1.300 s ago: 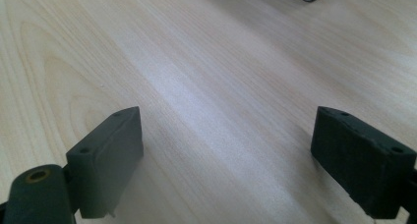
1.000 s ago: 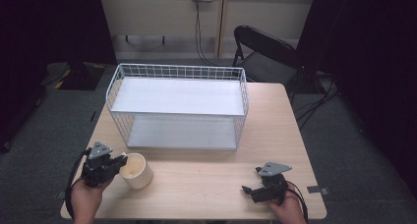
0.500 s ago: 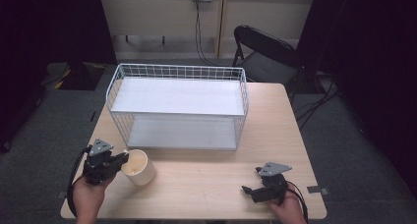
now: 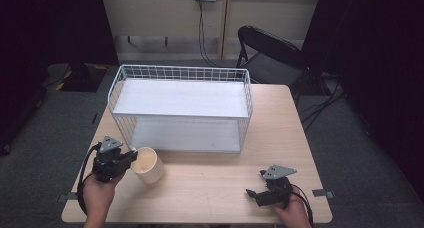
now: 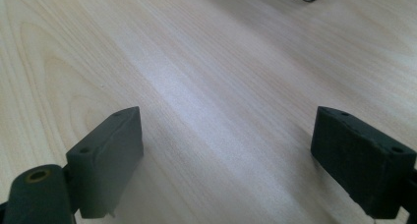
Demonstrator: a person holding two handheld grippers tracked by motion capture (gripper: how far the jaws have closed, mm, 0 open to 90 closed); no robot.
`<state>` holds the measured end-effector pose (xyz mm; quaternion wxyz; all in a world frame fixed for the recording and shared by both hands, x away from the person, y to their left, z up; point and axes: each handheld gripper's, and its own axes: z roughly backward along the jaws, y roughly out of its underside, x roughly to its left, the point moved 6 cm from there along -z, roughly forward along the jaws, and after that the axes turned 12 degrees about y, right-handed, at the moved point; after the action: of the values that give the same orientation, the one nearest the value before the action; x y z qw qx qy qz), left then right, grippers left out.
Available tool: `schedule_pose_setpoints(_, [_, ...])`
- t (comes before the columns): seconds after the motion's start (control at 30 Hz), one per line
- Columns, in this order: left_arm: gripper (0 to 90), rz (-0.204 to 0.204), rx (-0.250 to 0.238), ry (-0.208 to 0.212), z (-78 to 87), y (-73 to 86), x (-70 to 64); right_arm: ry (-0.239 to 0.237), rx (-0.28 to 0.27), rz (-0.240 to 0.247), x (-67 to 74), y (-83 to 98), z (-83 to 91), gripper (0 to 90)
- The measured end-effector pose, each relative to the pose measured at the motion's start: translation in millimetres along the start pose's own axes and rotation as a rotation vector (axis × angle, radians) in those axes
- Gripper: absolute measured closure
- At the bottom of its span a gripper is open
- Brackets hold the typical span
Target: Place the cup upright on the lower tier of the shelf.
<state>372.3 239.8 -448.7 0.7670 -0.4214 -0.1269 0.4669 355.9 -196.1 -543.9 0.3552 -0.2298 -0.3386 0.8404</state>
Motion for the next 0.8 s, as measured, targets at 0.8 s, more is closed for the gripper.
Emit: schedule_pose_setpoints(0.8, [85.2, -0.012, -0.072, -0.043, -16.4, -21.7, -6.7, 0.0, 0.0, 0.0, 0.0, 0.0, 0.0, 11.7])
